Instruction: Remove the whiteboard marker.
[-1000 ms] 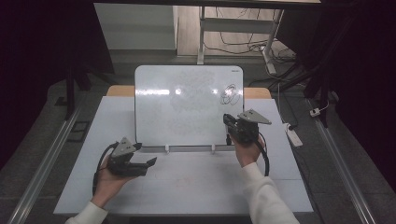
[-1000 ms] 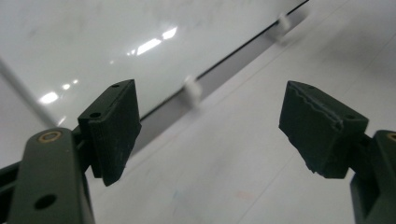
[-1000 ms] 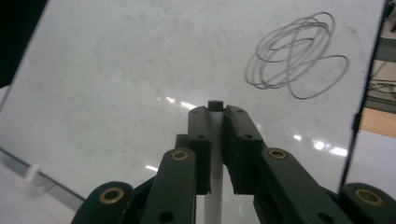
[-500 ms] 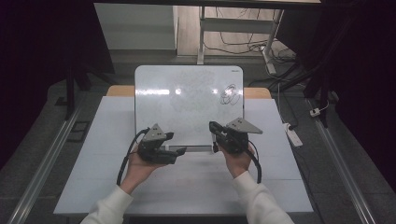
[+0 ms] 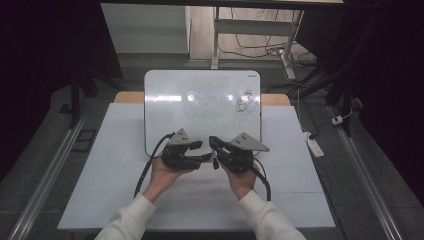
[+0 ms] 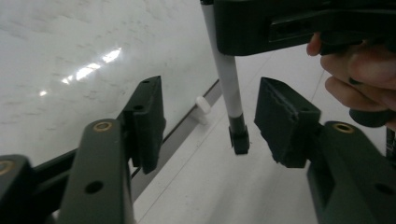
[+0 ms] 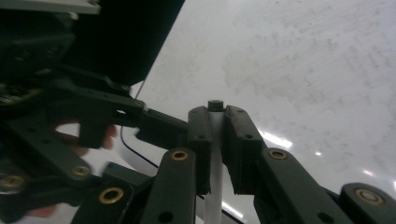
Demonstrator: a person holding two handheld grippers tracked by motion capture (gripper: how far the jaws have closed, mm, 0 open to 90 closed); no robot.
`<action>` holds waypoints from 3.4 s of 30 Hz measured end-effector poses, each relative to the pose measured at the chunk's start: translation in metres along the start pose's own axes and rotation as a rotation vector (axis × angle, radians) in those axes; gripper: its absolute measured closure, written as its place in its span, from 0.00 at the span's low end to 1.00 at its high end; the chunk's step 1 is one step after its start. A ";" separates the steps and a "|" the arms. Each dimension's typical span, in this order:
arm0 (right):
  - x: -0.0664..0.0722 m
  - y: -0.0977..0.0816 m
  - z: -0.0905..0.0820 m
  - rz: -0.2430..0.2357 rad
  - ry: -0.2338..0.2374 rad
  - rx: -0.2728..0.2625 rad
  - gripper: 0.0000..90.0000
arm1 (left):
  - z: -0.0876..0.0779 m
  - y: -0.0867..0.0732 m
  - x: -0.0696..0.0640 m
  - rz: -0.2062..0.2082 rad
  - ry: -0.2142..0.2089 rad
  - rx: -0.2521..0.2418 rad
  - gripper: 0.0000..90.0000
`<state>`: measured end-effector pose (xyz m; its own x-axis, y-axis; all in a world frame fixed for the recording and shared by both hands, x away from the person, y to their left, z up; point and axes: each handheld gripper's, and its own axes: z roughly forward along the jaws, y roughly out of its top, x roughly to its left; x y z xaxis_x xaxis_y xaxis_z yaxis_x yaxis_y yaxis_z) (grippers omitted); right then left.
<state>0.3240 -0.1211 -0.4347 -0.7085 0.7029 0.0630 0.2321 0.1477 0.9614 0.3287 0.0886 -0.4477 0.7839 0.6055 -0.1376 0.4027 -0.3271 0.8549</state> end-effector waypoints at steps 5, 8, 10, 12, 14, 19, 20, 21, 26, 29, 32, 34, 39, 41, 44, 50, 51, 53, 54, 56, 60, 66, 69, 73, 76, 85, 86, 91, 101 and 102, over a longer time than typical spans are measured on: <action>0.007 0.000 0.000 -0.008 0.010 -0.013 0.89 | 0.004 0.000 0.000 0.001 -0.026 -0.002 0.62; 0.008 0.000 0.000 0.011 0.026 -0.010 0.89 | 0.004 -0.001 0.001 -0.003 -0.038 -0.008 0.68; 0.009 -0.001 0.001 0.022 0.033 -0.009 0.89 | 0.005 -0.001 0.001 -0.002 -0.050 -0.005 0.70; 0.011 -0.001 0.001 0.013 0.033 -0.010 0.89 | 0.005 -0.001 0.001 0.009 -0.054 0.000 0.80; 0.012 -0.001 0.001 0.012 0.036 -0.009 0.89 | 0.005 -0.001 0.000 0.009 -0.057 -0.001 0.84; 0.013 -0.001 0.001 0.003 0.062 0.008 0.88 | 0.002 -0.003 0.006 0.005 -0.061 0.021 0.90; 0.011 0.000 0.001 0.003 0.079 0.018 0.85 | 0.002 -0.003 0.006 0.005 -0.061 0.021 0.91; 0.011 0.000 0.001 0.003 0.079 0.018 0.85 | 0.002 -0.003 0.006 0.007 -0.064 0.026 0.91; -0.018 0.001 -0.013 -0.024 0.248 0.054 0.59 | -0.005 -0.003 0.008 0.031 -0.111 0.057 0.91; -0.039 -0.001 -0.020 -0.049 0.309 0.129 0.53 | -0.009 -0.003 0.010 0.043 -0.154 0.076 0.91; -0.054 -0.007 -0.027 -0.067 0.348 0.178 0.51 | -0.011 -0.003 0.009 0.063 -0.186 0.099 0.91; -0.059 -0.011 -0.030 -0.084 0.359 0.214 0.49 | -0.011 -0.002 0.008 0.077 -0.206 0.111 0.91; -0.059 -0.020 -0.029 -0.123 0.409 0.266 0.46 | -0.009 0.001 0.004 0.100 -0.252 0.124 0.91; -0.053 -0.024 -0.024 -0.156 0.469 0.311 0.47 | -0.007 0.003 0.002 0.112 -0.271 0.129 0.91; -0.048 -0.025 -0.020 -0.171 0.500 0.324 0.49 | -0.004 0.006 -0.001 0.119 -0.299 0.129 0.91; -0.042 -0.030 -0.014 -0.179 0.571 0.355 0.58 | 0.001 0.009 -0.004 0.131 -0.342 0.128 0.91; -0.042 -0.030 -0.014 -0.179 0.571 0.355 0.58 | 0.001 0.010 -0.004 0.129 -0.351 0.126 0.91; -0.040 -0.031 -0.011 -0.174 0.595 0.363 0.62 | 0.003 0.011 -0.005 0.133 -0.361 0.126 0.91; -0.039 -0.032 -0.010 -0.177 0.598 0.367 0.64 | 0.003 0.011 -0.005 0.133 -0.361 0.126 0.91; -0.038 -0.032 -0.009 -0.176 0.604 0.368 0.65 | 0.004 0.011 -0.006 0.138 -0.366 0.126 0.91; -0.035 -0.034 -0.005 -0.185 0.622 0.364 0.74 | 0.006 0.012 -0.008 0.143 -0.377 0.125 0.91; -0.031 -0.036 -0.002 -0.197 0.641 0.375 0.81 | 0.007 0.013 -0.008 0.139 -0.393 0.113 0.91; -0.030 -0.036 -0.001 -0.196 0.641 0.381 0.82 | 0.008 0.013 -0.009 0.149 -0.395 0.117 0.91; -0.027 -0.038 0.001 -0.187 0.646 0.385 0.82 | 0.011 0.013 -0.011 0.162 -0.391 0.127 0.91; -0.027 -0.039 0.002 -0.170 0.639 0.385 0.83 | 0.012 0.012 -0.011 0.165 -0.385 0.129 0.90; -0.026 -0.038 0.001 -0.162 0.629 0.362 0.81 | 0.011 0.012 -0.010 0.153 -0.386 0.139 0.91; -0.026 -0.038 0.001 -0.162 0.629 0.362 0.81 | 0.011 0.012 -0.011 0.155 -0.386 0.143 0.91; -0.029 -0.037 0.000 -0.139 0.629 0.354 0.83 | 0.011 0.012 -0.010 0.149 -0.385 0.133 0.91; -0.027 -0.038 0.001 -0.149 0.634 0.371 0.83 | 0.011 0.012 -0.009 0.146 -0.394 0.129 0.91; -0.027 -0.038 0.001 -0.148 0.633 0.373 0.83 | 0.011 0.012 -0.009 0.146 -0.394 0.129 0.91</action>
<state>0.3352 -0.1453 -0.4736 -0.9718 0.1392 0.1906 0.2354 0.5144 0.8246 0.3317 0.0712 -0.4421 0.9474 0.2313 -0.2212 0.3101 -0.4919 0.8135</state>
